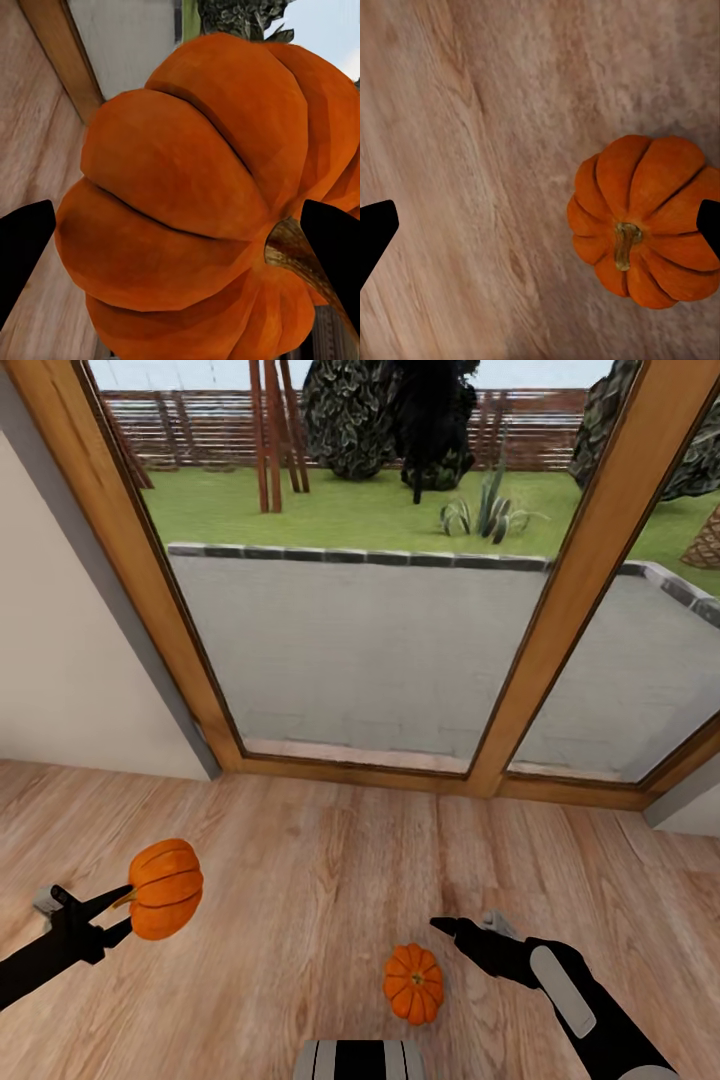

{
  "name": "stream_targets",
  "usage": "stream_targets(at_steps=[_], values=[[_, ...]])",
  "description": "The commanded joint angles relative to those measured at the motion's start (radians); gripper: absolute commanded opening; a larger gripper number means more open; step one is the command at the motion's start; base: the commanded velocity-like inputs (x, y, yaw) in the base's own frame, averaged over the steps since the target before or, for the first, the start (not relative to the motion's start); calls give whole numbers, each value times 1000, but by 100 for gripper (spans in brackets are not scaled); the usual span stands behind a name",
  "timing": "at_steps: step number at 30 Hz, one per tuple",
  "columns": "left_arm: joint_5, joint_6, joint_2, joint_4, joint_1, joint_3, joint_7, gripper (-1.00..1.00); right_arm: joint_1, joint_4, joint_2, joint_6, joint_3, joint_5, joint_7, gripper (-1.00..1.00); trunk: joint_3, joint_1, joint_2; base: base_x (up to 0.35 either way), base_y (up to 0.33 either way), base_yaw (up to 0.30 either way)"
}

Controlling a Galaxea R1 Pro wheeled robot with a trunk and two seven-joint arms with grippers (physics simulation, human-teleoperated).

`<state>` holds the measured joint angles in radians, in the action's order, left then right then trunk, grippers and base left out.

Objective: Place each of the two pumpkins and all three candles from the living room inside a cabinet in the living room (use any cabinet), then make sure every cabinet is closed, and position the cauldron so it is next to a table in the living room.

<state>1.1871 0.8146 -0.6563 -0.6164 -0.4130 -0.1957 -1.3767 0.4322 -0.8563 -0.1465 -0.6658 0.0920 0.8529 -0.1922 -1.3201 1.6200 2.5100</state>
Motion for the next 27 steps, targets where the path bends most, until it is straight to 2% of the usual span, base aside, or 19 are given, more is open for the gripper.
stream_targets(at_steps=[1,18,27], values=[[7,11,-1,6,-1,-6,-4,-100,0,0,-1,-2,2,-2,-3,100,-1,0,0,12,12,0],[1,10,-2,23,-1,-1,-4,-100,0,7,-2,-1,0,4,10,100,-1,0,0,1,1,0],[2,9,-1,22,-1,-1,-4,-100,0,44,-1,-1,1,3,11,100,-35,4,2,0,0,0]])
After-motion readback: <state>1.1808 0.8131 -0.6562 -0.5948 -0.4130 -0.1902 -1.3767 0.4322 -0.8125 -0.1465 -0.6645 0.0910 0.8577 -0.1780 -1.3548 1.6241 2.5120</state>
